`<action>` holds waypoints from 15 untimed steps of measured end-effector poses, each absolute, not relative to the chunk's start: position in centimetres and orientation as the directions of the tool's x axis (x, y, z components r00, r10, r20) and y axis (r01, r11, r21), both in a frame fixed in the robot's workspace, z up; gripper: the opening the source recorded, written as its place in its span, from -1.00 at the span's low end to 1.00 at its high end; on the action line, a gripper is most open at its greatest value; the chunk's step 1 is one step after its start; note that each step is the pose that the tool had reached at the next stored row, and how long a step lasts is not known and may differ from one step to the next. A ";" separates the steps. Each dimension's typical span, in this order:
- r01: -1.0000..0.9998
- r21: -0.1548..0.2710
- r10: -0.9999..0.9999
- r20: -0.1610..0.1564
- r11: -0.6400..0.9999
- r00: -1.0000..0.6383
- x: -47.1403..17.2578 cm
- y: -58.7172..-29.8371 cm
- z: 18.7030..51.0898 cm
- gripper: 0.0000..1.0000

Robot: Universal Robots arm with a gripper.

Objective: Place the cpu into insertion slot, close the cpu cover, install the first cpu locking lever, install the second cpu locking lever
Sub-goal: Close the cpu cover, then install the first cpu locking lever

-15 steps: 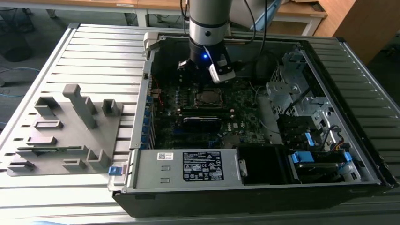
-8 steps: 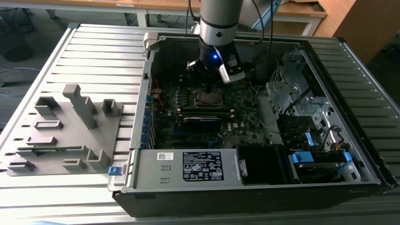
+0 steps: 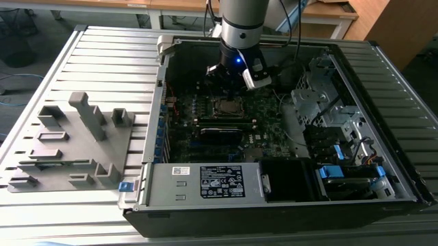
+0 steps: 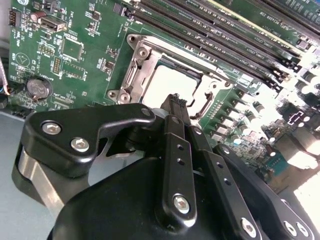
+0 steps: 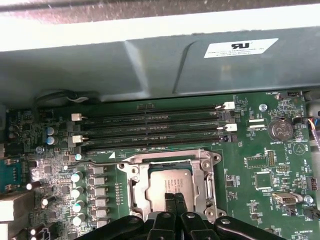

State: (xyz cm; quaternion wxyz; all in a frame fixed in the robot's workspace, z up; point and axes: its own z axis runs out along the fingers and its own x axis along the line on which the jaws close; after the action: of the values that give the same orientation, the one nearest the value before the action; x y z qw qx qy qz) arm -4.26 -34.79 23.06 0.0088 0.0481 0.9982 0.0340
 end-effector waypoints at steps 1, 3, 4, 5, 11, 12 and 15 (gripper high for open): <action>0.095 0.069 0.097 -0.014 0.993 -0.995 -4.3 -34.8 23.1 -0.79; 0.096 0.069 0.097 -0.014 0.993 -0.995 -4.3 -34.8 23.1 -0.79; 0.096 0.069 0.097 -0.014 0.993 -0.995 -4.3 -34.8 23.2 -0.79; 0.095 0.069 0.097 -0.014 0.993 -0.995 -4.3 -34.8 23.2 -0.79; 0.095 0.069 0.097 -0.014 0.993 -0.995 -4.3 -34.8 23.4 -0.79; 0.096 0.069 0.097 -0.014 0.993 -0.995 -4.3 -34.8 23.5 -0.79; 0.096 0.069 0.097 -0.014 0.993 -0.995 -4.3 -34.8 23.5 -0.79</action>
State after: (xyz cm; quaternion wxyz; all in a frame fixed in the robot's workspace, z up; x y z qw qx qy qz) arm -4.26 -34.79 23.51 0.0088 0.0481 0.9982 0.0340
